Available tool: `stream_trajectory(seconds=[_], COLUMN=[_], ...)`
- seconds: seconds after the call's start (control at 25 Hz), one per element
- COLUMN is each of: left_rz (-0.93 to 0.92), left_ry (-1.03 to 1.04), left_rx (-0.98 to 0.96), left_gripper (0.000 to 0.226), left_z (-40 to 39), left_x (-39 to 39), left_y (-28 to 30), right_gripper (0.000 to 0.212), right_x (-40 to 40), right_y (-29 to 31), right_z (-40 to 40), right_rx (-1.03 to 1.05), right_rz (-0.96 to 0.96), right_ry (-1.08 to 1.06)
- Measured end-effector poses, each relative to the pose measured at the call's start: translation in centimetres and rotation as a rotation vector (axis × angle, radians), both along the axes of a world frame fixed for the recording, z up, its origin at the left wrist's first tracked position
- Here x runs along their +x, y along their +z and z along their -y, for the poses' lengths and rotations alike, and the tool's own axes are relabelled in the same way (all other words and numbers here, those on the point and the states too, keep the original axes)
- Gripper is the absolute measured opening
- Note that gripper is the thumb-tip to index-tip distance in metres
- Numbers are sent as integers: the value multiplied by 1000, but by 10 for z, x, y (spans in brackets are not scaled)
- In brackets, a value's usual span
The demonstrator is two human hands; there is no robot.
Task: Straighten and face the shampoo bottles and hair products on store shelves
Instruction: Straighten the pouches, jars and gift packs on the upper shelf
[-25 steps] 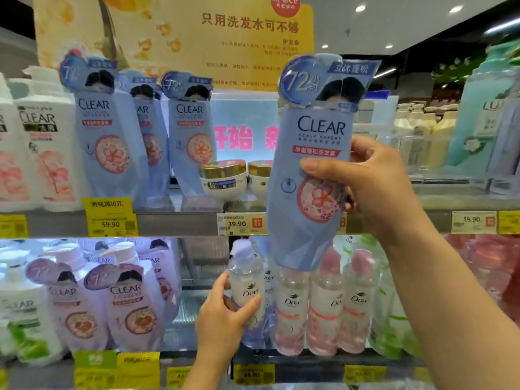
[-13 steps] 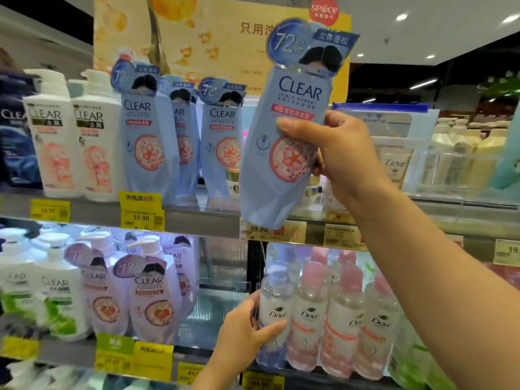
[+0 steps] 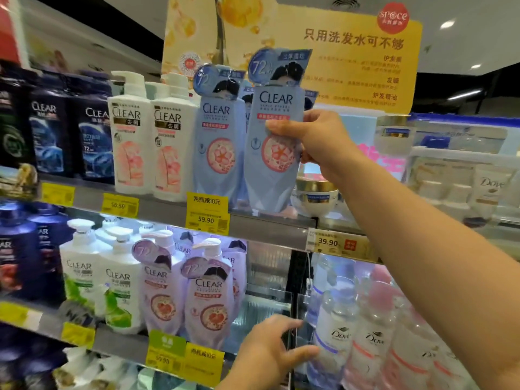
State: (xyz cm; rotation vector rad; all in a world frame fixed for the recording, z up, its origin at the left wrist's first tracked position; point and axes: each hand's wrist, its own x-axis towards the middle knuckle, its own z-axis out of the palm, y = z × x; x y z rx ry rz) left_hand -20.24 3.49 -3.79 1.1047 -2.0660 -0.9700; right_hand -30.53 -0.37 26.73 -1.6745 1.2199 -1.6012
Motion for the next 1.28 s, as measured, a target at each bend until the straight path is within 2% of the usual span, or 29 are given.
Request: stream_trajectory(seconds=[0.12, 0.36, 0.6, 0.76, 0.88, 0.96, 1.04, 1.12, 1.28], left_rz=[-107, -254, -392, -398, -345, -303, -263, -214, -217], left_ry=[-3, -53, -170, -126, -48, -17, 19, 71, 84], left_rx=[-23, -157, -414, -593, -690, -756, -796, -793, -743], left_gripper=[56, 21, 22, 23, 26, 27, 28, 31, 34], left_z=[-1, -3, -13, -9, 2, 9, 16, 20, 26], left_x=[18, 18, 5, -1, -7, -16, -27, -39, -53], left_y=[4, 33, 108, 165, 198, 215, 227, 235, 238], right_gripper=[26, 31, 41, 33, 20, 14, 23, 34, 46], right_x=[4, -9, -16, -53, -98, -129, -158, -181, -210], right_y=[0, -5, -2, 38, 85, 110, 123, 125, 121], right_z=[6, 3, -8, -35, -47, -39, -23, -6, 24], right_rx=[-21, 128, 165, 59, -54, -90, 4, 158, 329], right_rz=[-47, -227, -354, -457, -488, -637, -893, -1093, -1077], right_ry=[-30, -84, -126, -241, -421, -594, -749, -798, -603])
